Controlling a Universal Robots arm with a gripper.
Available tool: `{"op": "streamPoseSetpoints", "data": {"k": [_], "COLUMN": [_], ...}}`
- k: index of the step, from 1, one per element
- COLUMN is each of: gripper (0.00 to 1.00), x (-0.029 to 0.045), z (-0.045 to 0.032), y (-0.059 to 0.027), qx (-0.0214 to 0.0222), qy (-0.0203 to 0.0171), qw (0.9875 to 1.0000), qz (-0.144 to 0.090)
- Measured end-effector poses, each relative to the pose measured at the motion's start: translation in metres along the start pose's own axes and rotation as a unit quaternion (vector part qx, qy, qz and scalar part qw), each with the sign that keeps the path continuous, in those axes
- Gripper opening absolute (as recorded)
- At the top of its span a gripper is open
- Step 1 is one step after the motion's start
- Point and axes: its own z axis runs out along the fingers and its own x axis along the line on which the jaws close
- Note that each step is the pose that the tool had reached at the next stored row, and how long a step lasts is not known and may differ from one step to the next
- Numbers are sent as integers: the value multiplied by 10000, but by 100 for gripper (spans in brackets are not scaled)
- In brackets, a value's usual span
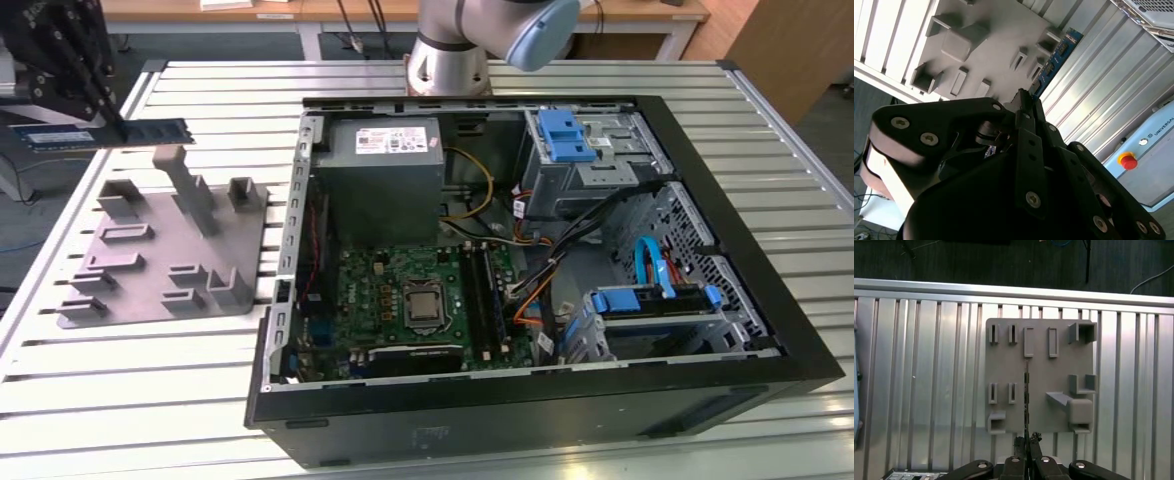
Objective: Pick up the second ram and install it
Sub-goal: 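Pick up the second ram and move it above second insertion slot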
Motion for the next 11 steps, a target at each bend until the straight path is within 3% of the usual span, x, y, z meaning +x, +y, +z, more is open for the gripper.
{"op": "streamPoseSetpoints", "data": {"k": [11], "gripper": [14], "x": [8], "z": [-5], "y": [-251], "qx": [0], "qy": [0], "qw": [10000], "qz": [0]}}
